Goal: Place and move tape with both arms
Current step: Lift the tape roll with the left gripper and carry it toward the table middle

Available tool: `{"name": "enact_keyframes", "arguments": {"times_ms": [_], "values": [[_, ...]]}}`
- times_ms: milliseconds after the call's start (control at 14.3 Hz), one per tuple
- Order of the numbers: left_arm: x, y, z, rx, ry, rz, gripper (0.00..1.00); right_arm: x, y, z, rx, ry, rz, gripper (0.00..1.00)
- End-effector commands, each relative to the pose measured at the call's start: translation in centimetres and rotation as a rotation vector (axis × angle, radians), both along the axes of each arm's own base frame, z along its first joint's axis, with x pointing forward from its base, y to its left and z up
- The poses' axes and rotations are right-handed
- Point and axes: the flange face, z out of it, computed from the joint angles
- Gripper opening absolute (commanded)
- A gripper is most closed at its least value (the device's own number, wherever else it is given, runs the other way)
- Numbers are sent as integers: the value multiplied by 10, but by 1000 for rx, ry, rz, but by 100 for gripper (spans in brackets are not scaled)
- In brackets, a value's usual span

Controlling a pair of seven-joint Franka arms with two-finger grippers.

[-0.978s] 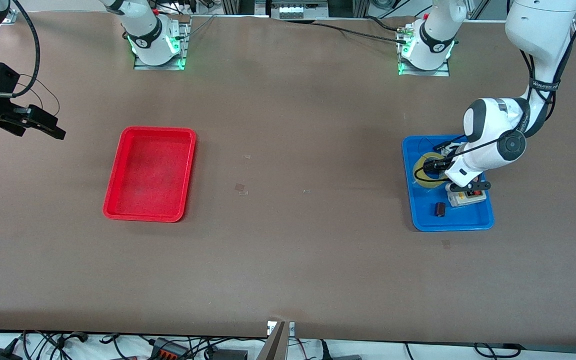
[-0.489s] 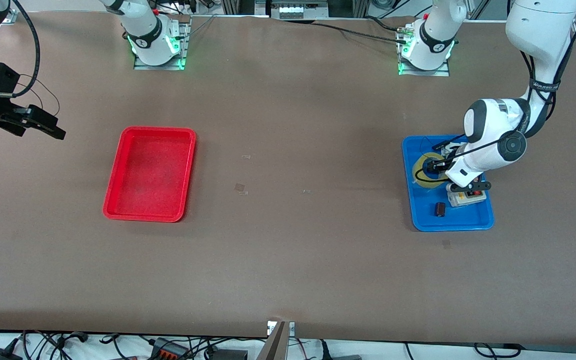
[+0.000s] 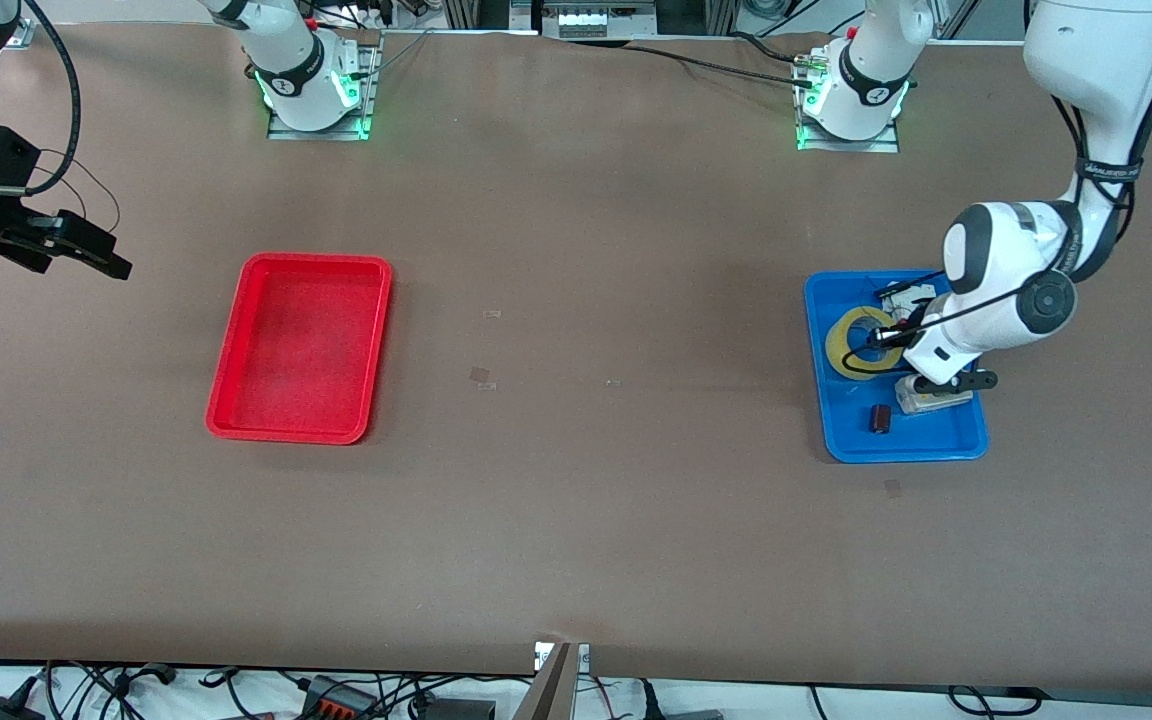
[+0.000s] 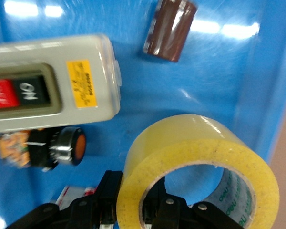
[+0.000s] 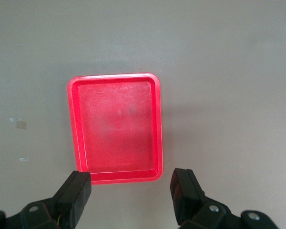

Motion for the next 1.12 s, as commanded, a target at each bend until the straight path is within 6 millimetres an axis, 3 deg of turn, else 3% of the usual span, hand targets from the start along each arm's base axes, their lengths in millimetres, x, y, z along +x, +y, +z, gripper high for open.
{"name": "enact_keyframes", "arguments": {"times_ms": [0,210,419,559,1048], "values": [[23,-5,70,-13,11,-5,13,-2,-2,6,15,1,12,98],[26,-25,97,2,-2,14,13,-2,-2,6,15,1,12,98],[19,-87,103,41,4,57,13,-2,-2,6,15,1,12,98],[16,-141,110,75,-5,105,13,-2,-2,6,15,1,11,98],[-14,-324,94,156,-30,215,14,-2,-2,6,15,1,11,98]]}}
